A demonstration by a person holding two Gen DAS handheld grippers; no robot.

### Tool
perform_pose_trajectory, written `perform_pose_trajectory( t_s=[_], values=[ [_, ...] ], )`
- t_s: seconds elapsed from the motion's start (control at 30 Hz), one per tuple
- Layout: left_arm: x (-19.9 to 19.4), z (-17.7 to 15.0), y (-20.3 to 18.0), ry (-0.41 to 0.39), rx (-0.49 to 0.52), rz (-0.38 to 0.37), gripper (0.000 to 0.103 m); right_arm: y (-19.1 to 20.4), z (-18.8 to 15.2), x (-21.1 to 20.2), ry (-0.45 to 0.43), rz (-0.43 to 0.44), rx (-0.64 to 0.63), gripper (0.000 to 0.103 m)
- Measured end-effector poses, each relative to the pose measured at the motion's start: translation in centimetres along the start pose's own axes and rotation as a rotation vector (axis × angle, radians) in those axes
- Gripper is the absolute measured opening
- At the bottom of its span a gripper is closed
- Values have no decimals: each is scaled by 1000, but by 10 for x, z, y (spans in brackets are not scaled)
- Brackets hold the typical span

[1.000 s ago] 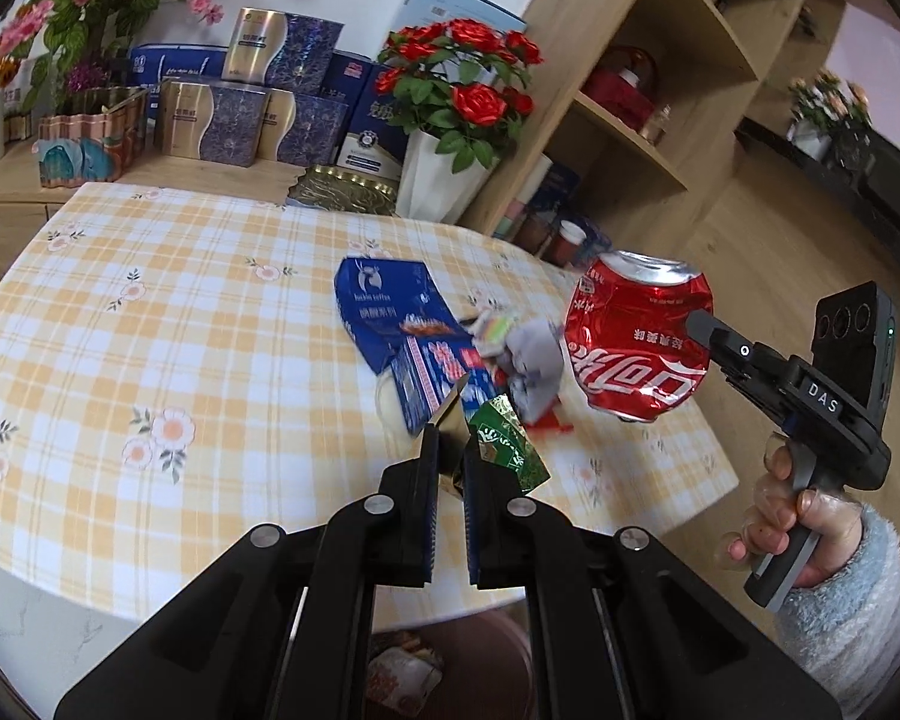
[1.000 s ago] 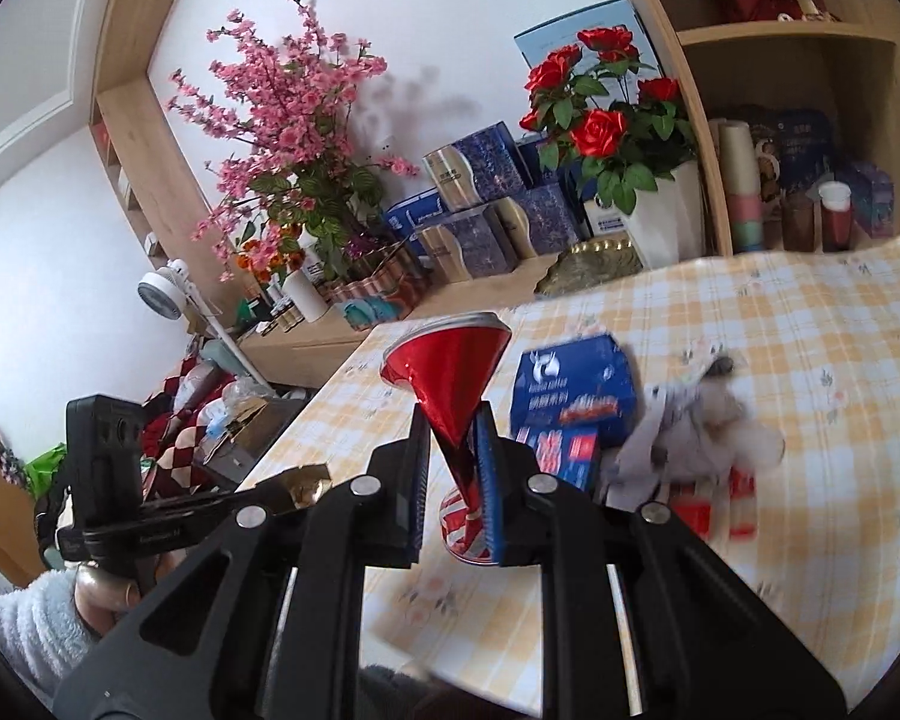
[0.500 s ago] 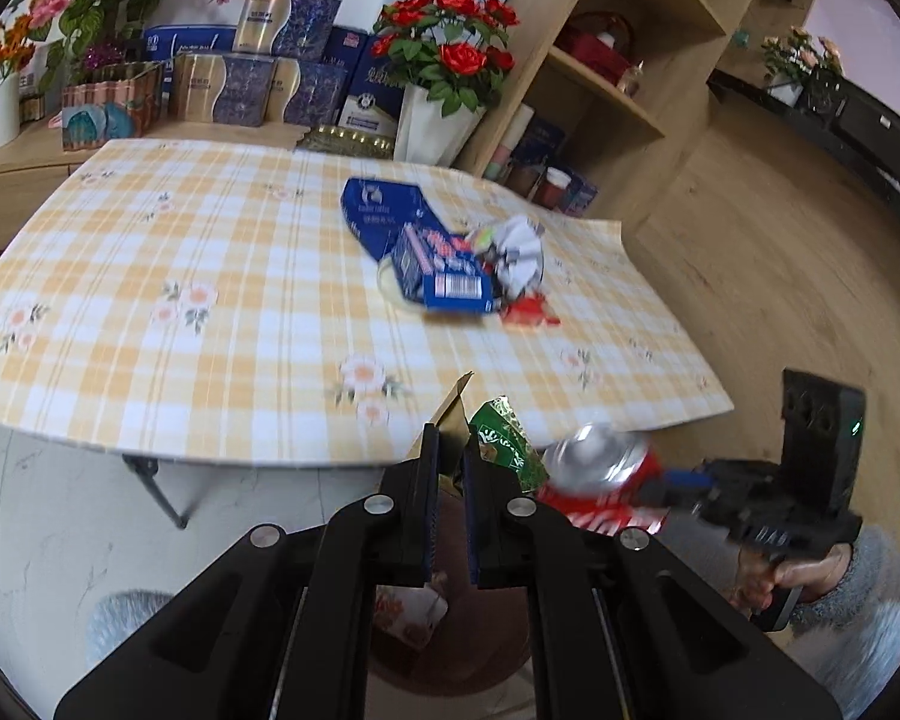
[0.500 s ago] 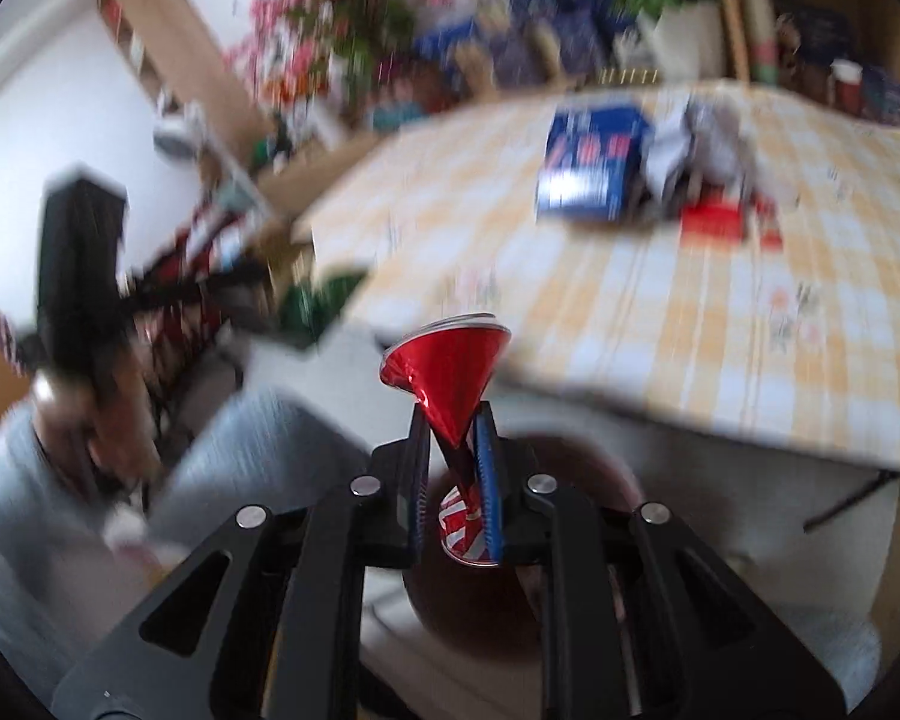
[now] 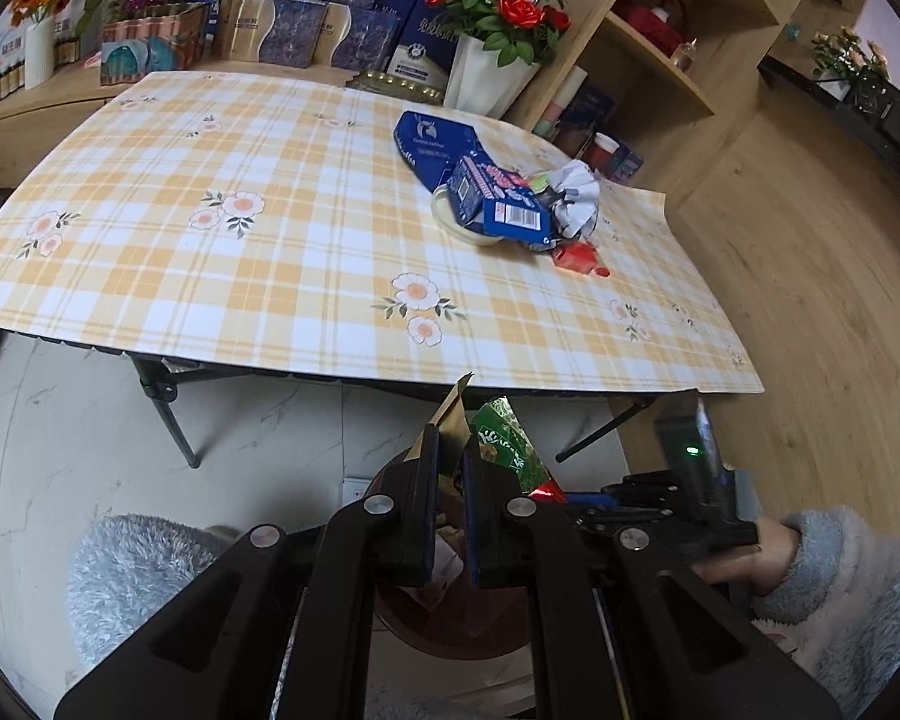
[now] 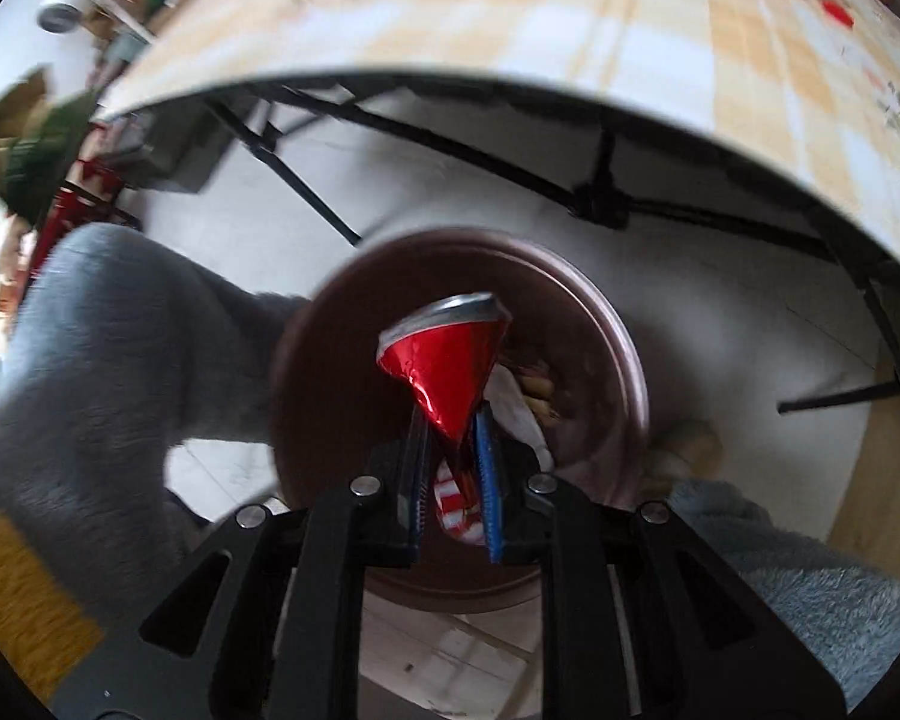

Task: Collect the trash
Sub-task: 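Carry the can and the green wrapper with both tools over the bin, then open both tools to drop the can and wrapper into the bin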

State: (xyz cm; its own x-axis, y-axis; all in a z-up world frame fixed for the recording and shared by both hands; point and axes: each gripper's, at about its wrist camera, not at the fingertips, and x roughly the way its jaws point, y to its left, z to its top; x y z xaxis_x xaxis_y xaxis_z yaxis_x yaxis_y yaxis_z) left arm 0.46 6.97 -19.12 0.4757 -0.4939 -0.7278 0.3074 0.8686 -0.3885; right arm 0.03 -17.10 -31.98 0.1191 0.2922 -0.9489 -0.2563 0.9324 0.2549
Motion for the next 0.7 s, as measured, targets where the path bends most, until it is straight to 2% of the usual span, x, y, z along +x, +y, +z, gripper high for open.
perform_pose_trajectory(
  t_s=[0.1,0.17,0.2,0.23,0.33,0.37,0.43,0.5,0.53,0.6,0.7],
  values=[
    [3,-1,2,6,-9,-2,7,-3,1,10,30,-59,12,19],
    [5,-2,2,10,-8,-6,7,-9,5,10,23,-57,29,35],
    [6,-2,1,12,-7,-8,8,-9,4,6,9,-38,37,50],
    [6,-3,1,15,-4,-10,7,-12,7,0,-3,-35,37,53],
    [10,-4,-1,23,8,-11,7,-8,10,-18,-46,-51,15,53],
    [11,-4,-2,26,10,-11,7,-7,11,-25,-65,-46,18,54],
    [14,-5,-3,31,13,-14,7,-9,11,-44,-129,-4,42,67],
    [16,-6,-5,36,19,-18,7,-10,10,-63,-198,37,65,77],
    [18,-7,-6,40,23,-20,7,-10,9,-75,-239,46,75,86],
    [23,-8,-9,54,38,-24,7,-11,5,-92,-307,40,90,94],
    [31,-10,-16,79,69,-29,7,-13,-2,-115,-394,17,118,96]
  ],
)
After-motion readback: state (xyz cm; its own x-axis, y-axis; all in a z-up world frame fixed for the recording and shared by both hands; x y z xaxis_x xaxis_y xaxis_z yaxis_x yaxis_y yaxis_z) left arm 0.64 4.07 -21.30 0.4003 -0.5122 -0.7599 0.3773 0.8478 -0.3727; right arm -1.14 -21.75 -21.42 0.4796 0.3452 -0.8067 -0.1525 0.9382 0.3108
